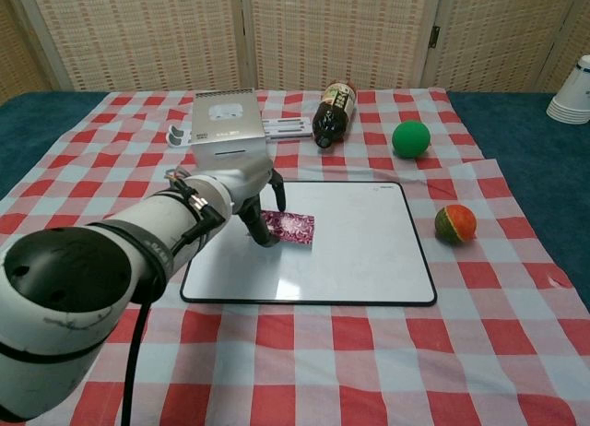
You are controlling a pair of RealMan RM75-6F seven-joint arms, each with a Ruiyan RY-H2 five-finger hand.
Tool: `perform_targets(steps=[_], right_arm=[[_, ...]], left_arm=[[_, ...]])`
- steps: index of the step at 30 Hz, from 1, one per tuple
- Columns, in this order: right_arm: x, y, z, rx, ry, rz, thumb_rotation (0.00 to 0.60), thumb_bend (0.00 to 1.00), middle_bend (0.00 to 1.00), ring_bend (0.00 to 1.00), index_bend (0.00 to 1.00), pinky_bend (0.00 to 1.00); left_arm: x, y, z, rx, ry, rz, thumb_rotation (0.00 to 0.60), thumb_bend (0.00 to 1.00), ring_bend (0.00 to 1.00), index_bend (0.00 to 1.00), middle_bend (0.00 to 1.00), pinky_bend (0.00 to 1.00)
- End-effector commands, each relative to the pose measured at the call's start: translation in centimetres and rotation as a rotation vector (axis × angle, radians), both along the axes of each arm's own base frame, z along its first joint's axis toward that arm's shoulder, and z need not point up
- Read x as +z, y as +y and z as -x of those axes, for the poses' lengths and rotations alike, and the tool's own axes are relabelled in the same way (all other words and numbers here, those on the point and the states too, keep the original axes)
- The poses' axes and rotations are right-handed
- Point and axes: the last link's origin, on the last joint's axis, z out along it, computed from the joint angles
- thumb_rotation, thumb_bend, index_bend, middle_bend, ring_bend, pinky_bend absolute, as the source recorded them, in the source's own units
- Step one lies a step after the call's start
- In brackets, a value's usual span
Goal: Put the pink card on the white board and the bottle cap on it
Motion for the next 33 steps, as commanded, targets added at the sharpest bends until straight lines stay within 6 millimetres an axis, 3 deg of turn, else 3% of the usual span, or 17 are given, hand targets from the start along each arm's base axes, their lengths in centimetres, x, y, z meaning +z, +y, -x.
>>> perform_targets(steps=[1, 7, 17, 23, 33], right_arm=[[0.0, 0.0, 0.0, 0.000, 0.000, 0.000, 0.600, 0.12, 0.06, 0.00, 0.03, 0.22], [-0.1, 0.0, 0.0, -0.001, 0.002, -0.002, 0.600, 0.11, 0.06, 0.00, 0.03, 0.22], [-0.7, -0.2, -0.1, -0.001, 0.014, -0.021, 0.600, 0.12, 0.06, 0.00, 0.03, 0.22], [-0.9, -0.2, -0.2, -0.004, 0.021, -0.024, 0.600, 0.12, 0.06, 0.00, 0.03, 0.22], [-0.8, -0.2, -0.1, -0.009, 0.020, -0.025, 0.600, 0.11, 0.06, 0.00, 0.03, 0.22]], left_arm=[[0.2, 0.1, 0.1, 0.000, -0.001, -0.002, 0.600, 0.26, 1.00, 0.23, 1.00, 1.00], [1.8, 0.9, 1.5, 0.003, 0.034, -0.040, 0.600, 0.26, 1.00, 0.23, 1.00, 1.00], [5.9, 3.3, 8.0, 0.131, 0.107, -0.111, 0.600, 0.34, 1.00, 0.33, 1.00, 1.00], [6.2, 3.7, 9.8, 0.155, 0.131, -0.122, 0.600, 0.35, 1.00, 0.36, 1.00, 1.00], [5.8, 4.4, 10.8, 0.155, 0.174, -0.143, 0.600, 0.35, 1.00, 0.36, 1.00, 1.00]])
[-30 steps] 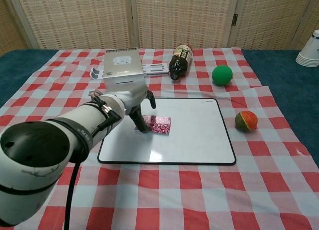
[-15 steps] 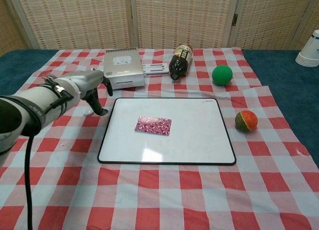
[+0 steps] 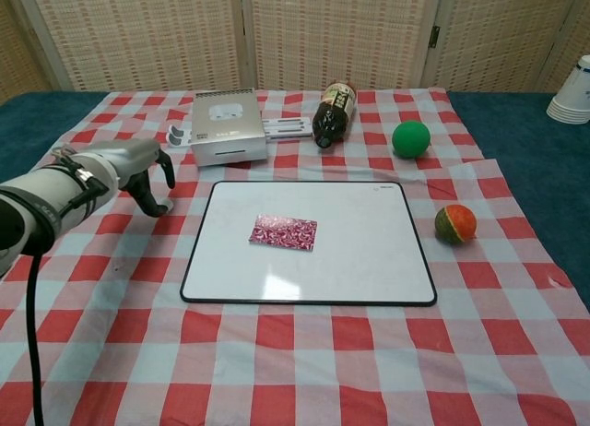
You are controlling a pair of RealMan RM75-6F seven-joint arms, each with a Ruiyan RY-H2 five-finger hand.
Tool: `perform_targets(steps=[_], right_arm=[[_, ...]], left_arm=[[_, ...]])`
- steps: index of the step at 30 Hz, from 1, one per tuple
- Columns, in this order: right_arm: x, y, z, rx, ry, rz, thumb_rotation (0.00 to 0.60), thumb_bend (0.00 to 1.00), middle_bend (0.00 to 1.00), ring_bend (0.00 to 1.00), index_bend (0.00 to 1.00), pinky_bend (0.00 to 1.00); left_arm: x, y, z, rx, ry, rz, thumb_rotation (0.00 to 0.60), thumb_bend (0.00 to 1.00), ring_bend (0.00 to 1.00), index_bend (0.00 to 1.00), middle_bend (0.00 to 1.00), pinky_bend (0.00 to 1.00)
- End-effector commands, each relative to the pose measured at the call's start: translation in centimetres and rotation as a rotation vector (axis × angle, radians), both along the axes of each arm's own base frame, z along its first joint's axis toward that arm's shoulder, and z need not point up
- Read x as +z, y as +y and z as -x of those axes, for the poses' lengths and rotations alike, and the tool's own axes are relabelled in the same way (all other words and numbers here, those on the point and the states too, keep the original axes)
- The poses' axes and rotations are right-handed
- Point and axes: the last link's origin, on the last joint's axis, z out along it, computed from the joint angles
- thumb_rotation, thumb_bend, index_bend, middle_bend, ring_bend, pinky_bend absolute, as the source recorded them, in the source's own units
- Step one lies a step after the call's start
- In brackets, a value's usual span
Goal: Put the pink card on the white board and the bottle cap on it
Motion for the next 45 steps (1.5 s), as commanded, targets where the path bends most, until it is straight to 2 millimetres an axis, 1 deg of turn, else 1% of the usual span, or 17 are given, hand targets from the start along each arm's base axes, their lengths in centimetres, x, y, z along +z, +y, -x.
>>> perform_targets(steps=[1, 12, 25, 36, 42, 43, 44, 45], right_arm=[[0.0, 0.0, 0.0, 0.000, -0.001, 0.001, 0.600, 0.12, 0.06, 0.00, 0.03, 0.22], [0.0, -0.1, 0.0, -0.002, 0.000, -0.003, 0.600, 0.12, 0.06, 0.00, 0.03, 0.22], [0.1, -0.1, 0.1, -0.009, -0.001, -0.004, 0.600, 0.12, 0.06, 0.00, 0.03, 0.22], [0.1, -0.1, 0.0, -0.007, -0.001, -0.002, 0.600, 0.12, 0.06, 0.00, 0.03, 0.22], [0.0, -0.1, 0.1, -0.009, -0.001, -0.003, 0.600, 0.11, 0.06, 0.00, 0.03, 0.22], [0.0, -0.1, 0.0, -0.008, -0.001, -0.003, 0.600, 0.12, 0.06, 0.00, 0.03, 0.22], [0.0, -0.1, 0.0, -0.006, -0.001, -0.002, 0.600, 0.12, 0.06, 0.00, 0.03, 0.22], [0.0, 0.0, 0.0, -0.004, -0.002, -0.001, 0.600, 0.12, 0.06, 0.00, 0.03, 0.22]], left_arm=[[-0.3, 0.1, 0.3, -0.001, 0.019, -0.002, 0.600, 0.35, 1.00, 0.36, 1.00, 1.00], [-0.6, 0.2, 0.9, 0.015, 0.032, 0.006, 0.600, 0.36, 1.00, 0.38, 1.00, 1.00], [-1.1, 0.4, 0.7, 0.008, 0.038, 0.001, 0.600, 0.37, 1.00, 0.43, 1.00, 1.00], [-1.0, 0.4, 0.4, -0.010, 0.041, -0.025, 0.600, 0.38, 1.00, 0.48, 1.00, 1.00], [-0.7, 0.3, -0.4, -0.035, 0.038, -0.027, 0.600, 0.38, 1.00, 0.48, 1.00, 1.00], [-0.7, 0.1, -0.9, -0.051, 0.039, -0.021, 0.600, 0.38, 1.00, 0.48, 1.00, 1.00], [-1.0, -0.4, -2.2, -0.086, 0.037, -0.003, 0.600, 0.38, 1.00, 0.48, 1.00, 1.00], [-1.1, -0.7, -3.0, -0.100, 0.038, 0.006, 0.600, 0.38, 1.00, 0.48, 1.00, 1.00]])
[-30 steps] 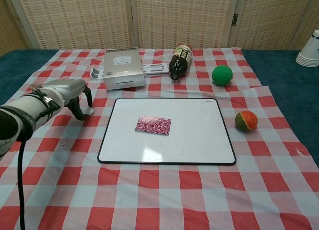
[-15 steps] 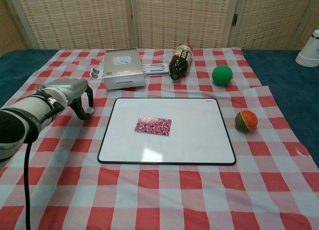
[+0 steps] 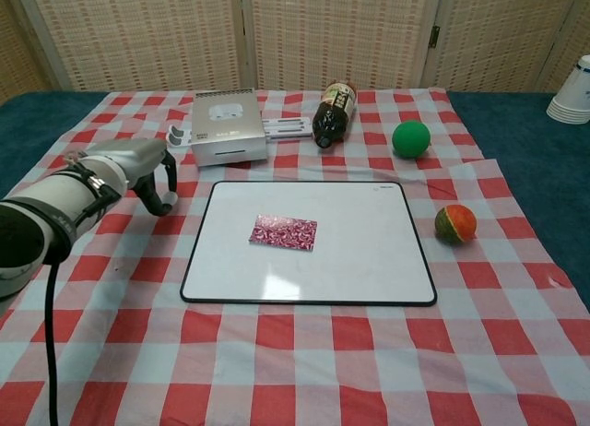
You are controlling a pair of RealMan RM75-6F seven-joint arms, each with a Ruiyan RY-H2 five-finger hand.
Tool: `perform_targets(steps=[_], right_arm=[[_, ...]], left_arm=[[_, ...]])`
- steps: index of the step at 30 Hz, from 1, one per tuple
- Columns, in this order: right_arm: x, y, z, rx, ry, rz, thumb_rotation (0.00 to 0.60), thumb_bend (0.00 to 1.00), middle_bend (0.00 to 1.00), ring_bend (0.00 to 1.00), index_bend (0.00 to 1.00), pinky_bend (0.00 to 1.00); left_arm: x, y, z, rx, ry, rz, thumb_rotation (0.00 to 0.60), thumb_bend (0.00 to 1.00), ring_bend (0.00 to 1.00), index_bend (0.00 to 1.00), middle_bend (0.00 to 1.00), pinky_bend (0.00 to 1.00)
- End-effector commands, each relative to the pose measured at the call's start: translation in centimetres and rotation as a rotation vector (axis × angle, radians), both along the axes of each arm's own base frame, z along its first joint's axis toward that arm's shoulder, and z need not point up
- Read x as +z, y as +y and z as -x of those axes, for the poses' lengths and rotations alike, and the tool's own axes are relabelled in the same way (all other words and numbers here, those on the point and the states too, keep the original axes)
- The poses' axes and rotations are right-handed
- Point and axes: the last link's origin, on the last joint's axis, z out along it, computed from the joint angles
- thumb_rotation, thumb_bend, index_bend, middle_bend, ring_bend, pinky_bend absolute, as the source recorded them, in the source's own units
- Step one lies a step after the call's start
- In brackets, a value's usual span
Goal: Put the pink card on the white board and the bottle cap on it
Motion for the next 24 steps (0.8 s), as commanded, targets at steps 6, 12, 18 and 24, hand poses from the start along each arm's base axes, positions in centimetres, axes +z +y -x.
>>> perform_targets(steps=[6, 12, 18, 24], right_arm=[[0.2, 0.6, -0.4, 0.027, -0.004, 0.003, 0.600, 0.12, 0.06, 0.00, 0.03, 0.22], [0.3, 0.8, -0.5, 0.040, -0.009, 0.001, 0.600, 0.12, 0.06, 0.00, 0.03, 0.22], [0.3, 1.0, -0.6, 0.046, -0.011, -0.001, 0.600, 0.12, 0.06, 0.00, 0.03, 0.22], [0.3, 0.8, -0.5, 0.040, -0.014, -0.008, 0.600, 0.12, 0.06, 0.00, 0.03, 0.22]], left_arm=[[-1.6, -2.4, -5.7, -0.097, -0.015, 0.081, 0.600, 0.38, 1.00, 0.48, 1.00, 1.00], [-3.6, -4.4, -8.3, -0.135, -0.044, 0.140, 0.600, 0.38, 1.00, 0.49, 1.00, 1.00], [-5.2, -5.4, -10.2, -0.175, -0.043, 0.161, 0.600, 0.38, 1.00, 0.49, 1.00, 1.00], [-5.8, -5.4, -11.6, -0.197, -0.036, 0.156, 0.600, 0.38, 1.00, 0.49, 1.00, 1.00]])
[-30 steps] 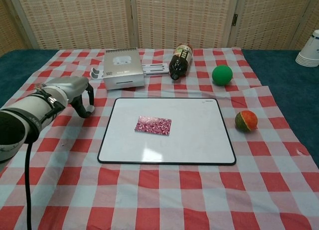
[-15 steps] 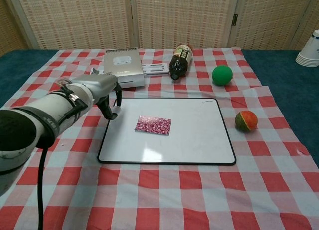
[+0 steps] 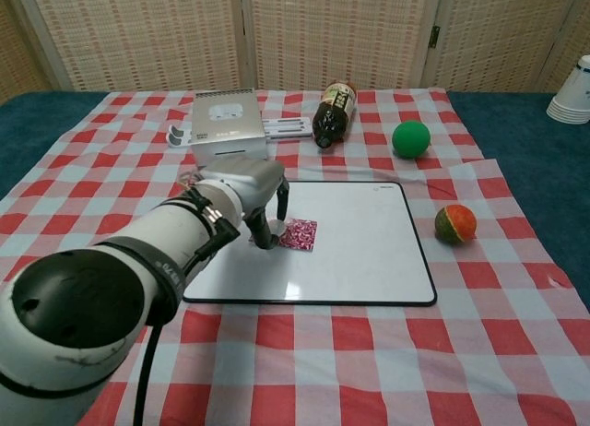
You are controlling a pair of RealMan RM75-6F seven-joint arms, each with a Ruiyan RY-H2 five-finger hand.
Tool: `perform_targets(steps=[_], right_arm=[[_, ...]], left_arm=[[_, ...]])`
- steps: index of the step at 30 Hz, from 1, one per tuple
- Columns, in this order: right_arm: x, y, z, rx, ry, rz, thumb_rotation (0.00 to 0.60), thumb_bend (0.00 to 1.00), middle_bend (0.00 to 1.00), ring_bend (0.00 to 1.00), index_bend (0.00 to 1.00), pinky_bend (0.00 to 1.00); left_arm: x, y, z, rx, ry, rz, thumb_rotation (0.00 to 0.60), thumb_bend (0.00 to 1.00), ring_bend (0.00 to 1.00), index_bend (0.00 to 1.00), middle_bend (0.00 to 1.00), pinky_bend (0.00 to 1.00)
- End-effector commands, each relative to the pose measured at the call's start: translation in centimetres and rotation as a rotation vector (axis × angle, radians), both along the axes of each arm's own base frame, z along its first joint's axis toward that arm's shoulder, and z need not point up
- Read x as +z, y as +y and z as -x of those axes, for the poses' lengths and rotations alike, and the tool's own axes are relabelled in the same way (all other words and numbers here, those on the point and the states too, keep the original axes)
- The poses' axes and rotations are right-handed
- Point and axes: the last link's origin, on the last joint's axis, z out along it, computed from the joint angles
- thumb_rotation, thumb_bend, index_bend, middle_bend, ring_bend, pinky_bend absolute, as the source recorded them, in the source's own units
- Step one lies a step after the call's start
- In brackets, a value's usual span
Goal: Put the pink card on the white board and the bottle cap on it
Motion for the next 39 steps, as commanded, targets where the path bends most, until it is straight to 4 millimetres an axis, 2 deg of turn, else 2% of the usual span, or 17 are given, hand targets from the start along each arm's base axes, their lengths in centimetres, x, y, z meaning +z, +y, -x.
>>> perform_targets(steps=[1, 6, 23, 25, 28, 31, 36, 39], right_arm=[[0.0, 0.0, 0.0, -0.002, 0.000, -0.003, 0.600, 0.12, 0.06, 0.00, 0.03, 0.22], [0.0, 0.1, 0.1, -0.002, -0.005, -0.002, 0.600, 0.12, 0.06, 0.00, 0.03, 0.22], [0.4, -0.3, 0.2, -0.011, -0.013, 0.001, 0.600, 0.12, 0.06, 0.00, 0.03, 0.22], [0.4, -0.2, 0.2, -0.011, -0.013, 0.001, 0.600, 0.12, 0.06, 0.00, 0.03, 0.22], [0.4, -0.2, 0.2, -0.010, -0.014, 0.005, 0.600, 0.12, 0.06, 0.00, 0.03, 0.22], [0.5, -0.3, 0.2, -0.011, -0.014, 0.005, 0.600, 0.12, 0.06, 0.00, 0.03, 0.22], [0.5, -0.3, 0.3, -0.012, -0.013, 0.005, 0.600, 0.12, 0.06, 0.00, 0.03, 0.22], [0.5, -0.2, 0.3, -0.014, -0.014, 0.007, 0.600, 0.12, 0.06, 0.00, 0.03, 0.22]], left_arm=[[-0.2, 0.0, -0.7, -0.009, 0.005, -0.002, 0.600, 0.38, 1.00, 0.49, 1.00, 1.00], [-0.6, -0.1, -1.4, -0.016, 0.008, 0.002, 0.600, 0.38, 1.00, 0.49, 1.00, 1.00], [-1.4, 0.9, -1.7, -0.005, -0.004, 0.002, 0.600, 0.38, 1.00, 0.47, 1.00, 1.00], [-1.4, 1.0, -1.6, 0.000, -0.006, 0.004, 0.600, 0.38, 1.00, 0.45, 1.00, 1.00], [-1.4, 1.1, -1.4, 0.003, -0.001, 0.010, 0.600, 0.36, 1.00, 0.37, 1.00, 1.00], [-1.1, 1.3, -1.4, 0.003, -0.010, 0.007, 0.600, 0.33, 1.00, 0.28, 1.00, 1.00], [-0.1, 1.6, -1.4, -0.015, 0.007, -0.015, 0.600, 0.31, 1.00, 0.28, 1.00, 1.00], [1.7, 2.3, -1.3, -0.031, 0.021, -0.066, 0.600, 0.30, 1.00, 0.28, 1.00, 1.00]])
